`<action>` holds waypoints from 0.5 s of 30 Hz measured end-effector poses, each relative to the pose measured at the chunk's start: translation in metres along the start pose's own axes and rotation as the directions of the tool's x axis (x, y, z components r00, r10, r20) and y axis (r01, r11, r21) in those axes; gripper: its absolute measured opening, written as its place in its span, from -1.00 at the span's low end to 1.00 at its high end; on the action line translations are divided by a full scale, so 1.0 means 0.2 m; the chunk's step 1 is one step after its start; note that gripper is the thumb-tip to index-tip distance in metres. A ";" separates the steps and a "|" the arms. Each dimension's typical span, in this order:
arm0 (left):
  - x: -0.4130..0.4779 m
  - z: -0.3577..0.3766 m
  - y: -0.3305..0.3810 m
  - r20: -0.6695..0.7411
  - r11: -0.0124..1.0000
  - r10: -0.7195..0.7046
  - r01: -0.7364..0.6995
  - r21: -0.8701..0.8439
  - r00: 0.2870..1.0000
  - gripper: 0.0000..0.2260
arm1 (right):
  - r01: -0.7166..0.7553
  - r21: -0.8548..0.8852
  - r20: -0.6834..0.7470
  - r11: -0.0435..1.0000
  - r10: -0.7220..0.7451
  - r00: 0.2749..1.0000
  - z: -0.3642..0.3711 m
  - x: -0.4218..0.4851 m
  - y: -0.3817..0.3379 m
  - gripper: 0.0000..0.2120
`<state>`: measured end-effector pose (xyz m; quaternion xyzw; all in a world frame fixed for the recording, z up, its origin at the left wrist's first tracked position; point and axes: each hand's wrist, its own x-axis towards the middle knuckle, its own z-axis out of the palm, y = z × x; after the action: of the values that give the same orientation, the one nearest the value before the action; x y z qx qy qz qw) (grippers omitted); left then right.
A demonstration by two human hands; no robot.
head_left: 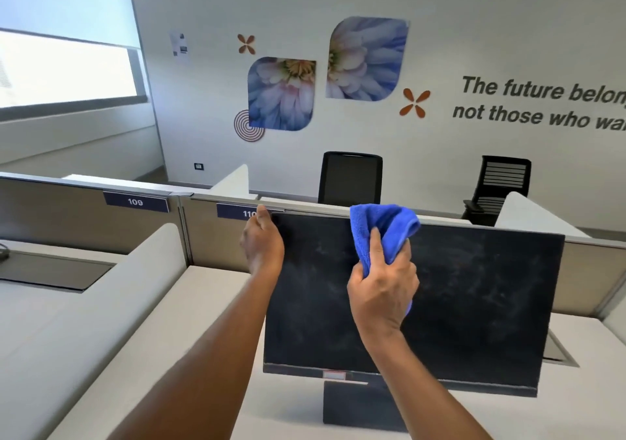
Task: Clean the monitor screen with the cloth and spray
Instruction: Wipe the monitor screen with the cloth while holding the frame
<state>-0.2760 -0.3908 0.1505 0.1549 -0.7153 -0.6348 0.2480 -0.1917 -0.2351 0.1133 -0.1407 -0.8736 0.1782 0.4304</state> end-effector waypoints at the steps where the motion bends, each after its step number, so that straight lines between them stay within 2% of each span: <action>1: 0.02 0.00 0.00 0.007 1.000 0.000 0.000 -0.002 1.000 -0.51 | 0.030 -0.014 0.008 0.999 -0.030 1.000 0.02 -0.01 -0.03 -0.38; 4: 0.07 0.01 -0.02 0.103 0.998 -0.035 0.040 -0.046 0.994 -0.50 | 0.112 -0.016 0.030 0.994 -0.112 0.993 0.08 -0.04 -0.13 -0.37; 7: 0.12 0.01 -0.06 0.274 0.968 -0.106 0.163 -0.193 0.956 -0.47 | 0.175 -0.024 0.056 0.984 -0.174 0.983 0.15 -0.05 -0.23 -0.40; 11: 0.15 -0.01 -0.06 0.440 0.896 -0.151 0.310 -0.317 0.885 -0.64 | 0.304 -0.066 0.125 0.950 -0.294 0.947 0.26 -0.02 -0.35 -0.44; 15: 0.15 -0.02 -0.06 0.511 0.836 -0.199 0.417 -0.357 0.836 -0.70 | 0.427 -0.038 0.174 0.903 -0.415 0.893 0.33 -0.02 -0.42 -0.40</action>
<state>-0.3001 -0.4132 0.1437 0.0563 -0.5486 -0.8341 -0.0055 -0.2507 -0.3238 0.1092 0.0507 -0.9213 0.0588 0.3810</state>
